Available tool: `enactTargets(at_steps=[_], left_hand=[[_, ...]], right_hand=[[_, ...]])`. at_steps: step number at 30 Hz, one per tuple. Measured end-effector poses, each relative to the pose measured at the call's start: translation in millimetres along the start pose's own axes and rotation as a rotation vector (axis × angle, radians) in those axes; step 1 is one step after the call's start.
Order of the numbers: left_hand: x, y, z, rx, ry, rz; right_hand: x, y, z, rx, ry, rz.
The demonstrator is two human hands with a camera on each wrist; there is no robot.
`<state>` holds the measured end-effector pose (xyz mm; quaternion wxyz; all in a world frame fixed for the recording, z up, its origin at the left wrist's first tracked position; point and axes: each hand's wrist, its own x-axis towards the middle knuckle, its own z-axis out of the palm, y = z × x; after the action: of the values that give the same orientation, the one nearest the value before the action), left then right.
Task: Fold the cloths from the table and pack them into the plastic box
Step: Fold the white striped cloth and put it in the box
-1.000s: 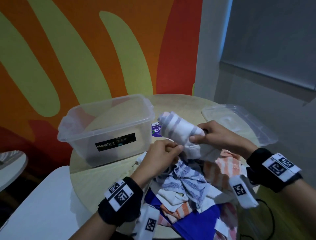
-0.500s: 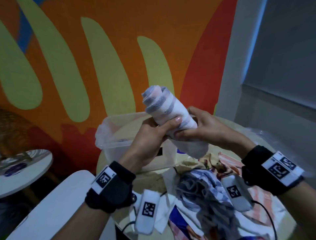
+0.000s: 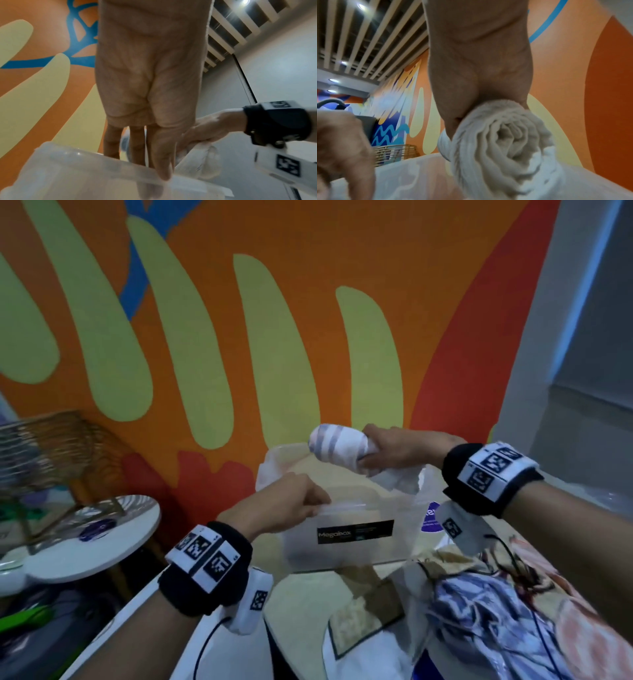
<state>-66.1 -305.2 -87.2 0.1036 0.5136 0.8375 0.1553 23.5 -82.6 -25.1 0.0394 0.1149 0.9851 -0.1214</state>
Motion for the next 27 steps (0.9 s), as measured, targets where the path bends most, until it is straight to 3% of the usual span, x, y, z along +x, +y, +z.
enactTargets(at_steps=[4, 8, 13, 19, 27], left_hand=[[-3, -2, -6, -0.152, -0.085, 0.032], [6, -11, -26, -0.055, 0.068, -0.020], [28, -30, -30, 0.077, 0.057, -0.170], [29, -50, -19, 0.258, 0.052, -0.321], [23, -69, -5, 0.079, 0.066, -0.274]], right_hand=[[33, -16, 7, -0.095, -0.187, 0.065], [55, -25, 31, -0.213, -0.388, 0.118], [71, -32, 50, -0.175, -0.409, 0.192], [75, -54, 56, -0.334, -0.429, 0.107], [76, -71, 74, -0.488, -0.460, 0.052]])
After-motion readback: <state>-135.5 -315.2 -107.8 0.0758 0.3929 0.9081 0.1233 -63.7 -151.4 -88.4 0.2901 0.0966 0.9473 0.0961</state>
